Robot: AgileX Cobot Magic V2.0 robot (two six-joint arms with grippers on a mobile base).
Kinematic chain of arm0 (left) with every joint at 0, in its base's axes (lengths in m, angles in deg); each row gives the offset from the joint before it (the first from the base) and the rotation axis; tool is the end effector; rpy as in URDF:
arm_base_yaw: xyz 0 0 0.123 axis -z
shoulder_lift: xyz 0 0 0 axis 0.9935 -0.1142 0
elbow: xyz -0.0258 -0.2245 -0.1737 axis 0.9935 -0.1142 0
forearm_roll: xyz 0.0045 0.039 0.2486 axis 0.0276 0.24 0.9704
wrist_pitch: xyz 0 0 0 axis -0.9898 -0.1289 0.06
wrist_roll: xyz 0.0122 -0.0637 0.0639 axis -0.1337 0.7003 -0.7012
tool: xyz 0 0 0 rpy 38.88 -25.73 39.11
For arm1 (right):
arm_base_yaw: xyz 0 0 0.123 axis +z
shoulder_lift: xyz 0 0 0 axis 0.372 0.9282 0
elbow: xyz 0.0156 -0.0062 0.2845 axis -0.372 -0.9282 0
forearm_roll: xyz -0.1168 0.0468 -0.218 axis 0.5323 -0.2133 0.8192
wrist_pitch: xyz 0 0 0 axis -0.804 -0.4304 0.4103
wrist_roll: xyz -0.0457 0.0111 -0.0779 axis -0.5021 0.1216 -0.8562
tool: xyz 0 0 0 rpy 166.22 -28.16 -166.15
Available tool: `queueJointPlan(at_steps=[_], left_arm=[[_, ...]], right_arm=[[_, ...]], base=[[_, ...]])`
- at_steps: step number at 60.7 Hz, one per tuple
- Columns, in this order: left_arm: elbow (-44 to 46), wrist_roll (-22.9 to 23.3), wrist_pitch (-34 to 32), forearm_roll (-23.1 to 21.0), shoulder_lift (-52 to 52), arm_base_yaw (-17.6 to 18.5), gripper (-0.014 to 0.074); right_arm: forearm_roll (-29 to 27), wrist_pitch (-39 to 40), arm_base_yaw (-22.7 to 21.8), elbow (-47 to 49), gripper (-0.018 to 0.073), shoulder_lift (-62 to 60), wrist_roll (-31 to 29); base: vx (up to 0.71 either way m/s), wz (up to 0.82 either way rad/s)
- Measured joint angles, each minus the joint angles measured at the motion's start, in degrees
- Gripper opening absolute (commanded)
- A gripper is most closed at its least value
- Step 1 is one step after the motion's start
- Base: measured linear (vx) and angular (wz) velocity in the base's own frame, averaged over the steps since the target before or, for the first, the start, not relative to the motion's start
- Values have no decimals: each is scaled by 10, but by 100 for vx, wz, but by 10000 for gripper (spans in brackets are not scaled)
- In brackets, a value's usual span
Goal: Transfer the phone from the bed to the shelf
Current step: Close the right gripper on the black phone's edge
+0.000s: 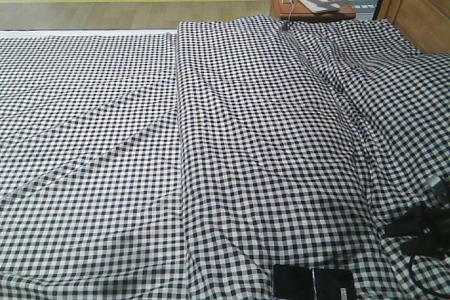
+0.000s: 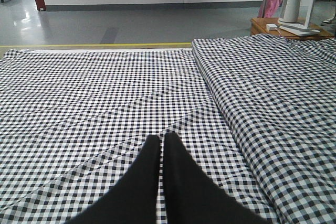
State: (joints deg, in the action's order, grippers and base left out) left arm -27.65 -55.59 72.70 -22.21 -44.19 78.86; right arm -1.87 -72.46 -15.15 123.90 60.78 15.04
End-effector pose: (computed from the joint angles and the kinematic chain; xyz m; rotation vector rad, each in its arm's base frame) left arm 0.0552 0.0014 0.1811 -0.0406 1.7356 0.0350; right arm 0.3258 -0.1682 -0.0221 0.2571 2.7856 1.3008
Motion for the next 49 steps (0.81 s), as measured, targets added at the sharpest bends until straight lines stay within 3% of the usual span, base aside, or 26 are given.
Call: queueJointPlan(at_steps=[21,49], left_arm=[[0,0,0,0,0,0,1],[0,0,0,0,0,0,1]], right_arm=[[-70,29,0,-104,517,3,-125],[-68,76,86,-111,517,28,-142]], base=[[0,0],[0,0]])
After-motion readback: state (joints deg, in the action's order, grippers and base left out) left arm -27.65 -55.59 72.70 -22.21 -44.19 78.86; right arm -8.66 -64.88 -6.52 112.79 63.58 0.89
